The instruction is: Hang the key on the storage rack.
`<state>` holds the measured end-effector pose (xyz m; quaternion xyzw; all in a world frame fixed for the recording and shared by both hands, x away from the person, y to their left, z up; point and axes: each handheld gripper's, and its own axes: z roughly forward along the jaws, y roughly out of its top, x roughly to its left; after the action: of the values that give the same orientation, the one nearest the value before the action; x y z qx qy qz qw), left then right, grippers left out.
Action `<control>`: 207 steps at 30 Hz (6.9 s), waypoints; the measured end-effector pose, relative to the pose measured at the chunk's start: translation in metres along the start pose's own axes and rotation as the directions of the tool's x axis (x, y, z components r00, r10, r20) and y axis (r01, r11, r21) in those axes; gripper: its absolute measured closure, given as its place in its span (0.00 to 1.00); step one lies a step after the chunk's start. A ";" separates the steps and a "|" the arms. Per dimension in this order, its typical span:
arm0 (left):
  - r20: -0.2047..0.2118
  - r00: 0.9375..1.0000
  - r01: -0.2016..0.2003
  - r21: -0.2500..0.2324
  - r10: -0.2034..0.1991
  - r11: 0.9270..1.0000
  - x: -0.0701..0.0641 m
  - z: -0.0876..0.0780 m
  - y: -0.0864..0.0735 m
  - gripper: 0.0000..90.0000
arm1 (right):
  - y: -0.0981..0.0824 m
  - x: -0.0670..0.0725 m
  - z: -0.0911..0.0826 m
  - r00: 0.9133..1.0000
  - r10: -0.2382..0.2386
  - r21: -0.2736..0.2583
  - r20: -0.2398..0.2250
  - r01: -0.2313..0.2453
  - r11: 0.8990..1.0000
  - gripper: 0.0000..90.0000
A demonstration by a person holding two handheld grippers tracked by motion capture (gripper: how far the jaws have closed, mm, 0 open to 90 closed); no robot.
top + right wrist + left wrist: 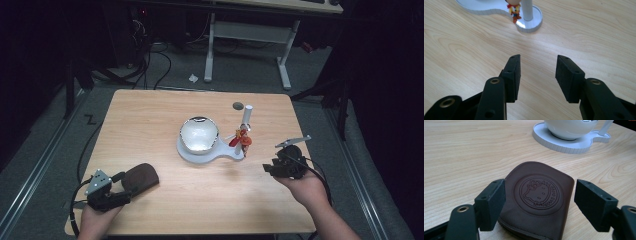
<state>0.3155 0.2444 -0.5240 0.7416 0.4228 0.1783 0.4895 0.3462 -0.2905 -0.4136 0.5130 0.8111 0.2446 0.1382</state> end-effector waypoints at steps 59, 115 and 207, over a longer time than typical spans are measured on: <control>-0.073 0.989 0.134 0.083 -0.128 0.988 0.043 -0.003 -0.006 0.35 | -0.117 0.013 0.038 0.997 0.051 -0.410 0.059 -0.022 0.912 0.58; -0.042 0.998 0.047 -0.159 -0.054 0.986 -0.015 -0.028 0.026 0.97 | -0.115 0.009 0.051 0.998 0.059 -0.376 0.010 -0.051 0.925 0.59; -0.094 0.995 0.038 -0.059 -0.043 0.998 -0.066 0.120 0.151 0.94 | -0.117 -0.002 0.047 0.997 0.056 -0.407 -0.062 -0.076 0.910 0.60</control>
<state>0.4272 0.0976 -0.4369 0.7092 0.4552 0.2154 0.4934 0.2805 -0.3213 -0.5163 0.4938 0.7272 0.4258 0.2144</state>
